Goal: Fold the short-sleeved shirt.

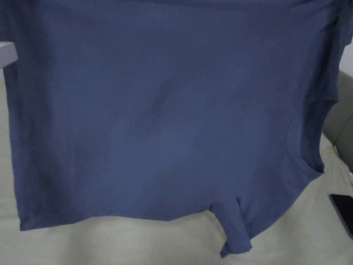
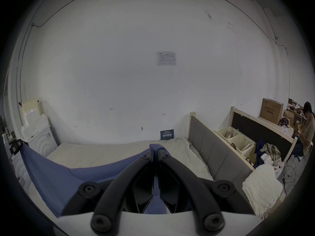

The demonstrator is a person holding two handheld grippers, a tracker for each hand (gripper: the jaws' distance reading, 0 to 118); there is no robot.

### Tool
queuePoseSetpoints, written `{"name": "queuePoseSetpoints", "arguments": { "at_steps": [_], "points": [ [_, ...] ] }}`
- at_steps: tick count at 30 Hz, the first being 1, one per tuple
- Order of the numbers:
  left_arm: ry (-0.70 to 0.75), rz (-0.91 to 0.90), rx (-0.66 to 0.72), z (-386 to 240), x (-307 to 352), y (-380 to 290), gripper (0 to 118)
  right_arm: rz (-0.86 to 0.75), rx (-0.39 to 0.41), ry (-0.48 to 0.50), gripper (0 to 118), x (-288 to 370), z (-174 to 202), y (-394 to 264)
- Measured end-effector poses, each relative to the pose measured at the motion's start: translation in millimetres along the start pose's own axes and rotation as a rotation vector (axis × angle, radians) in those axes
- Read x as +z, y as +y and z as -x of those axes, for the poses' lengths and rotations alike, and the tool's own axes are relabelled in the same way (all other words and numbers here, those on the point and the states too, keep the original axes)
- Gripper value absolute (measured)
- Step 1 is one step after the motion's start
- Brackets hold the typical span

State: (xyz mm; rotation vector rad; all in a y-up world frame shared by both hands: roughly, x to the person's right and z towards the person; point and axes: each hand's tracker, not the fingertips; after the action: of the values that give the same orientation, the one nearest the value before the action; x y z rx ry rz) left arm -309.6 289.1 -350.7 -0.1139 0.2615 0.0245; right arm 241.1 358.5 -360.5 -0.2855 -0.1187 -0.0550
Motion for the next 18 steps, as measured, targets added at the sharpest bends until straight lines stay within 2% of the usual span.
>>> {"name": "queuePoseSetpoints", "arguments": {
  "at_steps": [4,6,10,16,18],
  "points": [
    [0.043,-0.032,-0.042,-6,-10,4,0,-0.054,0.018,-0.053,2,-40,16,30],
    [0.068,0.01,-0.098,-18,-73,12,0,-0.082,0.033,-0.079,2,-60,25,45],
    [0.092,0.008,-0.116,-42,-135,25,0,-0.148,0.019,-0.111,2,-106,35,79],
    [0.108,-0.069,-0.128,-69,-212,48,0,-0.252,0.035,-0.15,2,-148,57,108],
    [0.111,-0.097,-0.115,-72,-213,50,0,-0.266,0.026,-0.149,2,-160,61,110]
  ]
}}
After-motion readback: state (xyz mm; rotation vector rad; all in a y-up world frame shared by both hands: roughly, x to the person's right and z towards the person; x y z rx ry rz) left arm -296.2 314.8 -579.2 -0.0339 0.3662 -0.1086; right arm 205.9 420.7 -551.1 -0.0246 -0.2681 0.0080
